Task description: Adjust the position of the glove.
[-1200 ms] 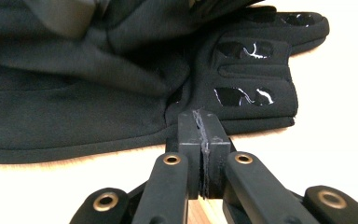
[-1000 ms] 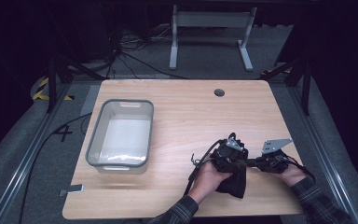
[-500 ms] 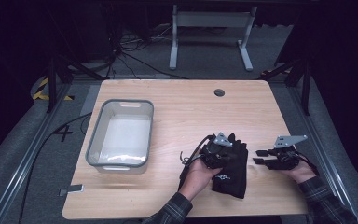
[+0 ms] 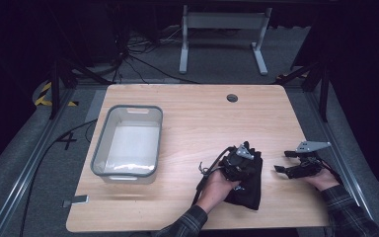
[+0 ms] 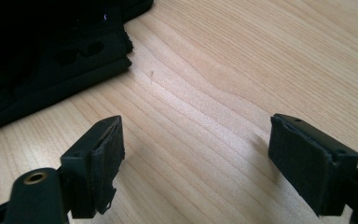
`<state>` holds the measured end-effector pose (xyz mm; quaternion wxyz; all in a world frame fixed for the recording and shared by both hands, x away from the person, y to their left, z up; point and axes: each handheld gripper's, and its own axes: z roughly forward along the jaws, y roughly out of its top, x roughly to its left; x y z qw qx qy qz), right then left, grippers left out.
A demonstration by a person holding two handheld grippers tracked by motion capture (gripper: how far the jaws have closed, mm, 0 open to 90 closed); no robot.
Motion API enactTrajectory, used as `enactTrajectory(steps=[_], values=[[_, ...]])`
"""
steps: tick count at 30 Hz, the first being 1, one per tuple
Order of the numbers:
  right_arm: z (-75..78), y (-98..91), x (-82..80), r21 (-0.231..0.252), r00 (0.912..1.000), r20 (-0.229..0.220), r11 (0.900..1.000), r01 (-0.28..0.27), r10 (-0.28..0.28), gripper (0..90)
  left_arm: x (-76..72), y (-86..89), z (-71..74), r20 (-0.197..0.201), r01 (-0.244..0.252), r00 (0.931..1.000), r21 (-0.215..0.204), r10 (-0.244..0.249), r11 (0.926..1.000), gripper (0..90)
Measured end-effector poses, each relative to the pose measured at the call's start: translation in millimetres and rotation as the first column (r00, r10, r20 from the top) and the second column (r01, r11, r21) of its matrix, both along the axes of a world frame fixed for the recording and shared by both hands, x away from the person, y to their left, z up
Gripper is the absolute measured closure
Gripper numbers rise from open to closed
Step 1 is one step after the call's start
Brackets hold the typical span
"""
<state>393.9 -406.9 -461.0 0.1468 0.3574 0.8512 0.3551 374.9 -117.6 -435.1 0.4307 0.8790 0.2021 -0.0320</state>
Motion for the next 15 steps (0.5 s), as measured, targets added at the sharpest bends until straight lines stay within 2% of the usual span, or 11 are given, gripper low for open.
enactTrajectory(steps=[4,6,8,11,15], values=[[-1.6,0.7,-0.1,-0.004,0.9999,0.014,1.0,-0.005,0.005,16.9,-3.8,-11.7,-6.4,-0.001,0.016,0.9999,0.04,-0.016,0.9991,89.9],[-1.7,1.0,-0.1,-0.003,0.9999,0.014,1.0,-0.003,0.003,16.9,-3.8,-14.6,-8.4,0.003,0.014,0.9999,0.041,-0.014,0.9991,89.9],[-1.6,1.2,0.0,-0.007,0.9999,0.013,1.0,-0.005,0.005,16.5,-4.3,-21.8,-14.1,0.013,0.026,0.9995,0.101,-0.027,0.9945,90.0],[-1.7,1.7,-0.2,-0.014,0.9999,0.015,0.9999,-0.007,0.008,16.2,-5.2,-24.1,-18.5,0.011,0.027,0.9995,0.104,-0.028,0.9942,90.0],[-1.8,2.0,-0.2,-0.017,0.9998,0.017,0.9998,-0.008,0.009,16.1,-6.3,-22.7,-12.7,0.018,0.026,0.9994,0.098,-0.028,0.9948,89.9]])
